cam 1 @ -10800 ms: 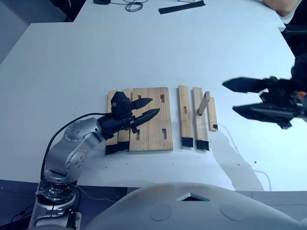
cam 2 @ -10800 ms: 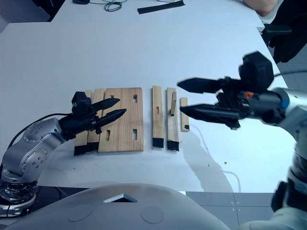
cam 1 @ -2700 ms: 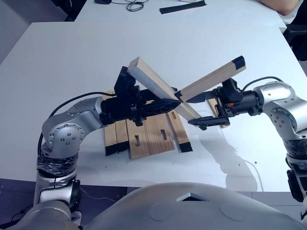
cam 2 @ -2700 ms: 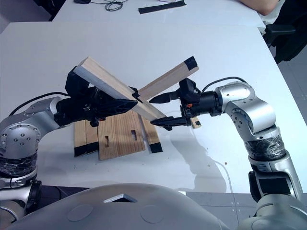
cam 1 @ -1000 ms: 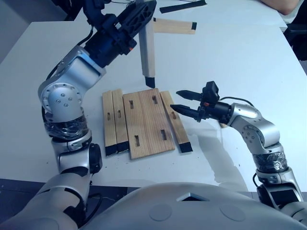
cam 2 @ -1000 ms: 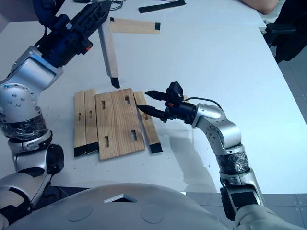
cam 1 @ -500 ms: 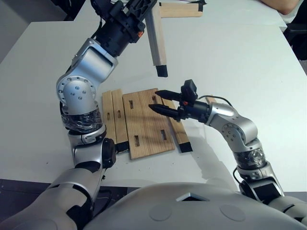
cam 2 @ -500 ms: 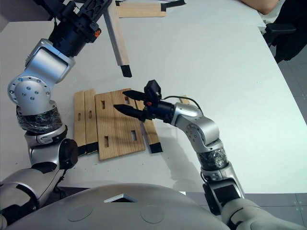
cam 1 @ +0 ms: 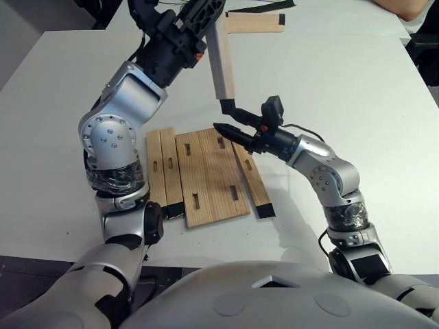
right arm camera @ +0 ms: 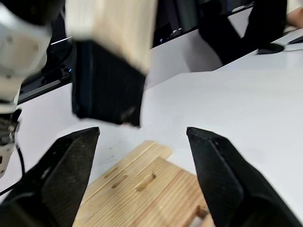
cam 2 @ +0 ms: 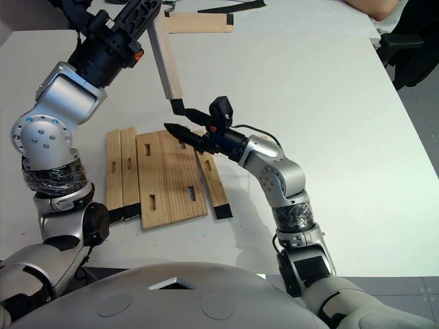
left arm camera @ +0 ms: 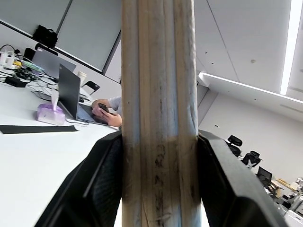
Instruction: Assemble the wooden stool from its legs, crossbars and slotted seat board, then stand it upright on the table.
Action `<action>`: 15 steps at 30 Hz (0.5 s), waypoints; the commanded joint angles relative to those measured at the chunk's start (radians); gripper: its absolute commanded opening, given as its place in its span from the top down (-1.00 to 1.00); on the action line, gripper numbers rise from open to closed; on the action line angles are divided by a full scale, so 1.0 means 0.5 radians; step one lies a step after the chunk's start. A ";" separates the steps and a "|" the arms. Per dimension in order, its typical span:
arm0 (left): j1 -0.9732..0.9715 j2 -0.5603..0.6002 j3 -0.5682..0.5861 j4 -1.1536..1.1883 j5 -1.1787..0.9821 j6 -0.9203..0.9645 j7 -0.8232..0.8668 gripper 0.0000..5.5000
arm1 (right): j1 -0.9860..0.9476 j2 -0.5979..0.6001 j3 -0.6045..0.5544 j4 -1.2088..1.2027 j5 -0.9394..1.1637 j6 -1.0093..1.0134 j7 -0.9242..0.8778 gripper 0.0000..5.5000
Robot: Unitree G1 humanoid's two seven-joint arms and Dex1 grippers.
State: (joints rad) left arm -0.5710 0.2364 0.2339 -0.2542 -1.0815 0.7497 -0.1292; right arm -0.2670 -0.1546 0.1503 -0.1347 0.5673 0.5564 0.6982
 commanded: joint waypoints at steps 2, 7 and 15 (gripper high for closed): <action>0.030 0.049 0.024 -0.038 0.008 0.012 -0.016 0.18 | -0.069 -0.022 -0.074 -0.020 0.015 0.012 -0.032 -0.23; 0.034 0.040 0.016 -0.050 0.003 0.016 -0.008 0.18 | -0.089 -0.002 -0.076 -0.021 -0.009 -0.008 -0.060 -0.23; 0.111 0.108 -0.035 -0.095 0.021 0.062 -0.080 0.18 | -0.110 0.010 -0.109 -0.025 -0.039 -0.045 -0.100 -0.23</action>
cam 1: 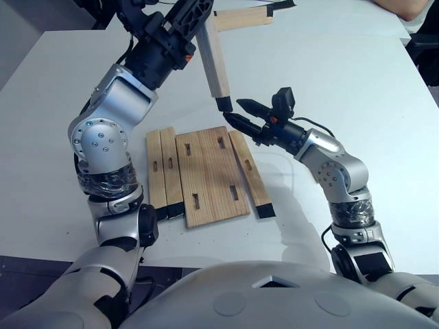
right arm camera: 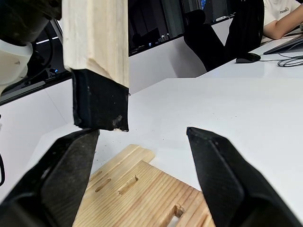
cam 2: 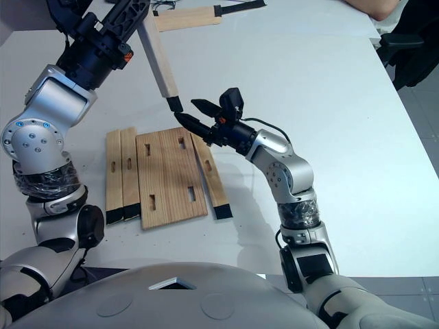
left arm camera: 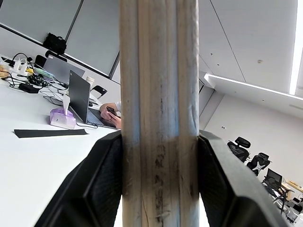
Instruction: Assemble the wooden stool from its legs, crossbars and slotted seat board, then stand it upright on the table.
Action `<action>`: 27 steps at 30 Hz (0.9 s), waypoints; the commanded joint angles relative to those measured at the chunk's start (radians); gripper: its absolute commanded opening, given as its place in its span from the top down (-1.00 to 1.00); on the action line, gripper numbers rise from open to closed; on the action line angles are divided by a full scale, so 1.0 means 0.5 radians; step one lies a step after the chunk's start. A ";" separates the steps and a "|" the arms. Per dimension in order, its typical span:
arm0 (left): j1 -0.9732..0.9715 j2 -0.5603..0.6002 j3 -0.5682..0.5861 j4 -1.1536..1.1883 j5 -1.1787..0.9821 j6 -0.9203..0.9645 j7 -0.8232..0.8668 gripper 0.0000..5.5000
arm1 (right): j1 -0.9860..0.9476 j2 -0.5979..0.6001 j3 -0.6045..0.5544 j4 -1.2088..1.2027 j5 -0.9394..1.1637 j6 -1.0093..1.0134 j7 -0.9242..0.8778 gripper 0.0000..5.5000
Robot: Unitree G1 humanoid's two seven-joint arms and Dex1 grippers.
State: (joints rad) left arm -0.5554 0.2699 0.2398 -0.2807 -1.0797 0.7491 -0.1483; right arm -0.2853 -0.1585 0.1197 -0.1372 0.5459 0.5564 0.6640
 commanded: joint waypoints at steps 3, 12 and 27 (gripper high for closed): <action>0.107 0.068 -0.045 -0.057 0.009 0.074 -0.061 0.18 | -0.088 0.008 -0.081 -0.007 -0.002 -0.061 -0.048 -0.23; 0.139 0.173 -0.046 -0.058 0.024 0.125 -0.141 0.18 | -0.136 0.000 -0.183 0.031 -0.017 -0.132 -0.101 -0.23; 0.235 0.272 -0.068 -0.154 0.022 0.204 -0.254 0.18 | -0.194 -0.047 -0.220 0.083 -0.033 -0.216 -0.091 -0.23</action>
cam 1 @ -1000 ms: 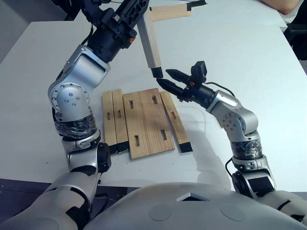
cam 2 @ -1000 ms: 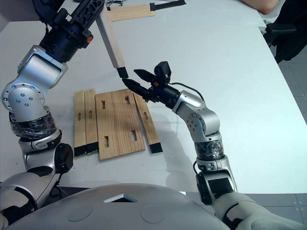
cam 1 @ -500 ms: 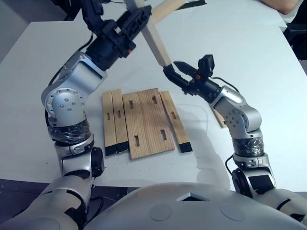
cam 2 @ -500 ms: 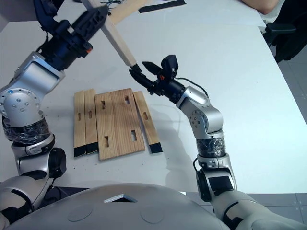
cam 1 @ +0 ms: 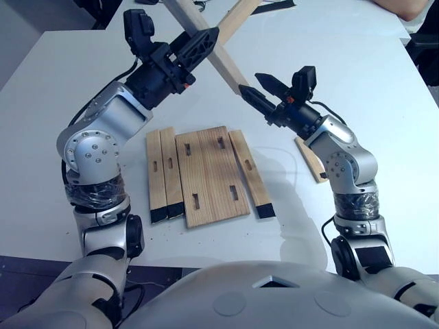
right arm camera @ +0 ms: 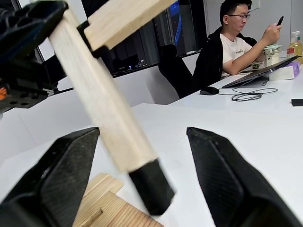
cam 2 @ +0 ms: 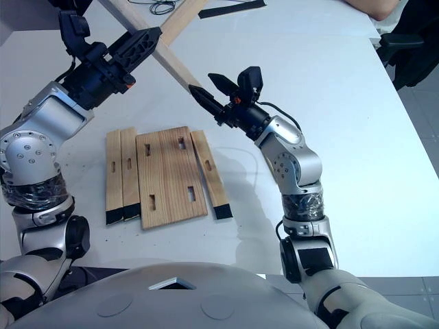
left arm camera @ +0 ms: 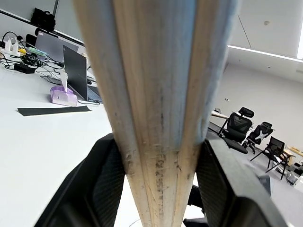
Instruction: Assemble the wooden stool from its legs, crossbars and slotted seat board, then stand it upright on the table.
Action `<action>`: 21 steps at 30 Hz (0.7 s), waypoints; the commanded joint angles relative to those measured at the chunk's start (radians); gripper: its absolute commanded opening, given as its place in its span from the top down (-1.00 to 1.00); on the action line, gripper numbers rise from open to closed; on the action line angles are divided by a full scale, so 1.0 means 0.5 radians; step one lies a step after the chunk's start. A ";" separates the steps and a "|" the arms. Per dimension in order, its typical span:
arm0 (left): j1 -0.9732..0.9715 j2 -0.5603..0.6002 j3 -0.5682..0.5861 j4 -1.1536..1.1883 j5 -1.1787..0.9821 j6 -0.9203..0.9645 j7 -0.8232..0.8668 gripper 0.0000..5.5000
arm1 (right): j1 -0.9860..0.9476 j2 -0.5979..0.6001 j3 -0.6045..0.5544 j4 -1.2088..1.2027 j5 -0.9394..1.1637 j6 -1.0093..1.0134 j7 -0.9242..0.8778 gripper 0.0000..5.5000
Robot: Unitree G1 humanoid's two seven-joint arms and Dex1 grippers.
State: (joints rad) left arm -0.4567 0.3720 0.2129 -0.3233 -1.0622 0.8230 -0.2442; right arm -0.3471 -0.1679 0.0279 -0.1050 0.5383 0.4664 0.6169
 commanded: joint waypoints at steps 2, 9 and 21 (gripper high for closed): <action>0.077 0.113 -0.016 -0.117 -0.030 0.089 -0.107 0.18 | -0.085 -0.039 -0.041 0.028 -0.022 -0.050 0.008 -0.23; 0.117 0.151 -0.018 -0.154 -0.011 0.095 -0.150 0.18 | -0.066 -0.063 -0.036 0.005 -0.015 -0.050 0.033 -0.23; 0.027 0.179 0.065 -0.096 -0.010 0.047 -0.162 0.18 | 0.161 -0.288 0.054 -0.127 -0.004 0.052 0.262 -0.23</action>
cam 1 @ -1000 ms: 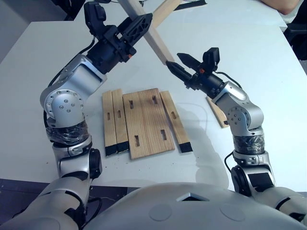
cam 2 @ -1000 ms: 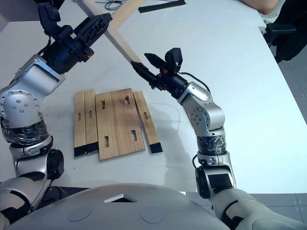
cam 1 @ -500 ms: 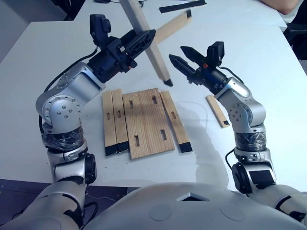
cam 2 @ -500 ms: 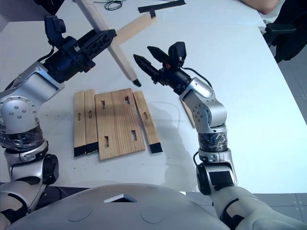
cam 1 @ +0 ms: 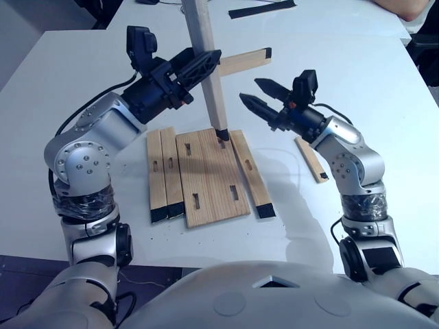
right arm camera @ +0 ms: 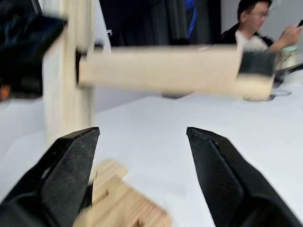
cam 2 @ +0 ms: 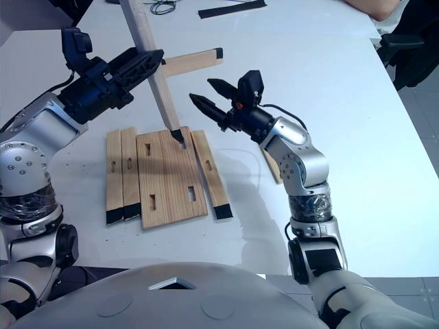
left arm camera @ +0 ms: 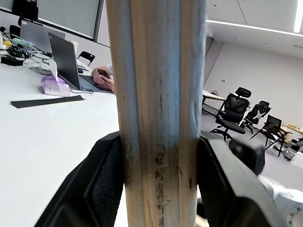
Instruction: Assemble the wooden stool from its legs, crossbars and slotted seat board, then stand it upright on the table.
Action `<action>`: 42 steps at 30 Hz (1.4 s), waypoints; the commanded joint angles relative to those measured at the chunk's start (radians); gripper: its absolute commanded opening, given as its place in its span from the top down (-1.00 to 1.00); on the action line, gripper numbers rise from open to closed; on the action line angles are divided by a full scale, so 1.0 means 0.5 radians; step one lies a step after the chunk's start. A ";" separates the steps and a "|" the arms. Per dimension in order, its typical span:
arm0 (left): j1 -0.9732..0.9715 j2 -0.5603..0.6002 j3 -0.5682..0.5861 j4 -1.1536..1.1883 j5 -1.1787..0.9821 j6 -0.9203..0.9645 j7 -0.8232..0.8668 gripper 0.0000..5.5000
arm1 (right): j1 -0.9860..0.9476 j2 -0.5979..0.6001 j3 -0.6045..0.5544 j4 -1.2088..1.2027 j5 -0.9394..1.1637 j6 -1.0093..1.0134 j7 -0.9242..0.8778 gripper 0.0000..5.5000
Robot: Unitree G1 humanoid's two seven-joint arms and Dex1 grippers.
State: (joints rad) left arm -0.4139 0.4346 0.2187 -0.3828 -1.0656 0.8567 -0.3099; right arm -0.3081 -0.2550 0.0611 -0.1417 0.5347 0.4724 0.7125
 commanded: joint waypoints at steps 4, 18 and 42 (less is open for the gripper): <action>-0.086 0.059 0.092 0.052 0.010 -0.047 -0.028 0.18 | 0.129 -0.205 -0.042 -0.059 0.018 0.061 0.123 -0.23; 0.097 0.260 0.149 -0.134 -0.096 -0.028 -0.358 0.18 | 0.158 -0.235 -0.092 -0.119 0.131 0.202 0.145 -0.23; 1.023 0.259 -0.072 -0.564 0.231 -0.655 -1.116 0.18 | 0.013 -0.788 -0.348 0.115 0.130 0.334 0.502 -0.23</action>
State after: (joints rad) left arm 0.0827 0.5706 0.2030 -0.6789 -0.9947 0.5807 -0.8231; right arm -0.2685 -0.6347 -0.1202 -0.0908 0.5929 0.6270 0.9497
